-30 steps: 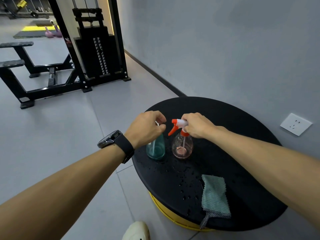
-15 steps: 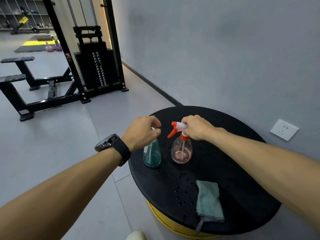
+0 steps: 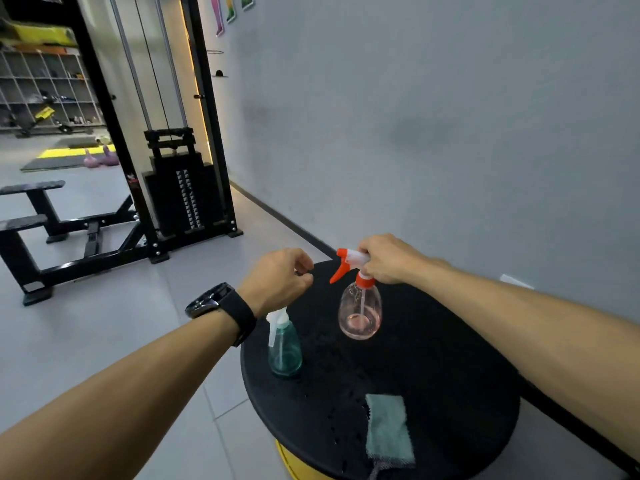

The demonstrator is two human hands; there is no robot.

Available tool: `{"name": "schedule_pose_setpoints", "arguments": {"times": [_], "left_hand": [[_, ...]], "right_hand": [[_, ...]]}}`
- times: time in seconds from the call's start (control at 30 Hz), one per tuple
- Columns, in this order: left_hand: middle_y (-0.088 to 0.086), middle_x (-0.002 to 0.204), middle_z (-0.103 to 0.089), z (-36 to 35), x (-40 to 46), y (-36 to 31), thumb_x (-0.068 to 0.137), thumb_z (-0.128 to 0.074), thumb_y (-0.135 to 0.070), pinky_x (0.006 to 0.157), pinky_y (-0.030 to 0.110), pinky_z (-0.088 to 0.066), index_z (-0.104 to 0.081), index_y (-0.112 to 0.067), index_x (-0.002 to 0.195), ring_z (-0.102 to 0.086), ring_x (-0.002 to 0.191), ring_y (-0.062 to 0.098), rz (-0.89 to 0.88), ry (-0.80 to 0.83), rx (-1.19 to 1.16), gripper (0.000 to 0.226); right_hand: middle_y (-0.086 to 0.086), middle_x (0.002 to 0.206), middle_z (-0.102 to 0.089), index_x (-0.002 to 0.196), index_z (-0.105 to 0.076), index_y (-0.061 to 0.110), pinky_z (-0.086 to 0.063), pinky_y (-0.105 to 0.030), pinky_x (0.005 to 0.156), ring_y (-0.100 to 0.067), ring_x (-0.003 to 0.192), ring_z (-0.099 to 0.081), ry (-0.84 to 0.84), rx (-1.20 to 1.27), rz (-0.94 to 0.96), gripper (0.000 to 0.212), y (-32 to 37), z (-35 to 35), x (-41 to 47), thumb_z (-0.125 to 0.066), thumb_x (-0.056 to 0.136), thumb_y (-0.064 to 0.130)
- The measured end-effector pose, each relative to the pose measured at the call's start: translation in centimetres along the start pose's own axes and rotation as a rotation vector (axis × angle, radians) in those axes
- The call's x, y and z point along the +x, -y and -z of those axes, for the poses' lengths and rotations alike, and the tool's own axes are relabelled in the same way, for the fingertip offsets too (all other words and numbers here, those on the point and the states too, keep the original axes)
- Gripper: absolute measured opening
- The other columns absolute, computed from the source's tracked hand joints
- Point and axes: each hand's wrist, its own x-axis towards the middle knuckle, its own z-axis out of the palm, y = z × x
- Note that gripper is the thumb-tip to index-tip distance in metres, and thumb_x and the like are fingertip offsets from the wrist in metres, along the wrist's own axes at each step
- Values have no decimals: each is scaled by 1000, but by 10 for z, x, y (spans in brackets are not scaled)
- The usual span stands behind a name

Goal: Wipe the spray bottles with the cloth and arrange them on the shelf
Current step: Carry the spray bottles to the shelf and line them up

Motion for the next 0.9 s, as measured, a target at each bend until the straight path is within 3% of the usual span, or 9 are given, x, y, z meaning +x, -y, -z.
{"name": "schedule_pose_setpoints", "arguments": {"times": [0.17,0.37,0.57,0.63,0.9], "left_hand": [[0,114,-68,13,-7,-30,94,-58,-24,80,21,-45,-65,-16,114,-61,97,12,-62,-29,9,23],[0,113,-68,29,-14,-68,95,-59,-24,78,19,-44,-65,-15,115,-58,90,9,-156,-65,20,23],[-1,113,-68,42,-21,-105,94,-60,-27,88,27,-52,-65,-17,115,-62,99,12,-220,-91,38,24],[-2,113,-67,45,-24,-117,94,-59,-28,86,25,-51,-65,-18,116,-62,99,12,-241,-102,54,24],[-4,114,-65,46,-30,-158,94,-59,-29,78,20,-44,-64,-20,117,-54,90,6,-306,-112,62,25]], "right_hand": [[-8,105,-62,111,-61,9,-50,-31,74,-22,92,-60,-61,-6,-13,24,2,36,-27,-66,89,17],[-7,95,-56,107,-61,8,-33,-22,54,-18,78,-52,-108,-40,12,16,-2,76,-66,-61,91,11],[-4,91,-57,101,-62,11,-37,-23,56,-14,71,-51,-135,-48,-13,11,-10,107,-100,-63,90,12],[-4,88,-58,98,-63,12,-41,-25,58,-16,72,-53,-148,-59,-29,11,-14,116,-109,-63,88,11],[-1,79,-53,91,-57,14,-33,-22,51,-12,64,-48,-152,-74,-51,7,-32,145,-154,-64,89,12]]}}
